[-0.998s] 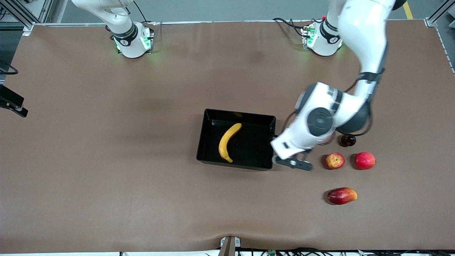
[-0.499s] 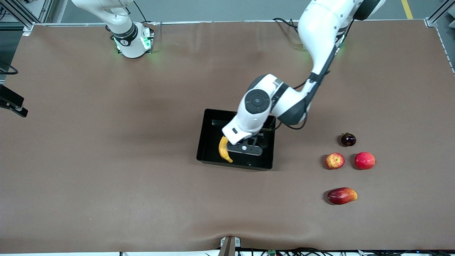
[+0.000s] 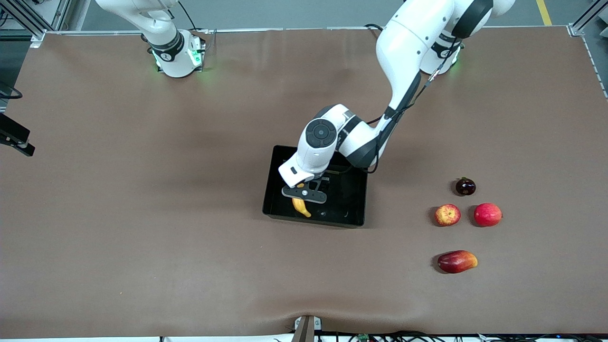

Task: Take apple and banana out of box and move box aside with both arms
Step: 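Move the left gripper back into the box and grasp the banana, then lift the banana out of the box with the left gripper, then lower the banana beside the apples and open the left gripper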

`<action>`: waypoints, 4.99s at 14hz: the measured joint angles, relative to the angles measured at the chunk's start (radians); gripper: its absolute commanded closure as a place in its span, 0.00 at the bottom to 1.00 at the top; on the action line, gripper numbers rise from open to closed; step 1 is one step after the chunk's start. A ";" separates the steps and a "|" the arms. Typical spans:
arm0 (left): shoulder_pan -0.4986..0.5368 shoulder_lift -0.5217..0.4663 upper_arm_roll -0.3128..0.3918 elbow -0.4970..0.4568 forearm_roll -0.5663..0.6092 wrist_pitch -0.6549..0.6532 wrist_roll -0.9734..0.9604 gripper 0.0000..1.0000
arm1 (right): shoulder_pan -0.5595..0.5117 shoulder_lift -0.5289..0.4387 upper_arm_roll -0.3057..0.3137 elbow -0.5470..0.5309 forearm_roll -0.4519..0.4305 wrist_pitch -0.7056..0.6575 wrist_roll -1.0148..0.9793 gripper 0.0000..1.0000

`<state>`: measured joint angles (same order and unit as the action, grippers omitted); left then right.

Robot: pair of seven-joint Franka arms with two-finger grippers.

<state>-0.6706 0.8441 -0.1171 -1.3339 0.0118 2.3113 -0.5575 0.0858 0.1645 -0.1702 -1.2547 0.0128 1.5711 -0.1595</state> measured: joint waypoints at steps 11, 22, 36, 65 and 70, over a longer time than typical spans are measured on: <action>-0.038 0.088 0.004 0.002 0.000 0.072 -0.001 1.00 | 0.000 0.000 0.003 0.018 0.000 0.007 -0.002 0.00; -0.018 0.044 0.012 0.040 0.000 -0.023 0.003 1.00 | 0.000 0.000 0.002 0.021 -0.005 0.008 -0.002 0.00; 0.079 -0.164 0.013 0.041 -0.039 -0.270 -0.007 1.00 | -0.001 0.000 0.001 0.021 -0.007 0.008 -0.002 0.00; 0.525 -0.447 -0.001 -0.817 0.035 0.208 0.837 1.00 | 0.002 0.005 0.018 0.021 -0.007 0.039 -0.001 0.00; 0.545 -0.446 -0.002 -0.820 0.048 0.221 0.895 1.00 | 0.006 0.014 0.040 0.018 -0.007 0.043 0.022 0.00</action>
<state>-0.1253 0.3977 -0.1190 -2.1544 0.0594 2.5321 0.3380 0.0920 0.1789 -0.1302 -1.2367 0.0062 1.6139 -0.1370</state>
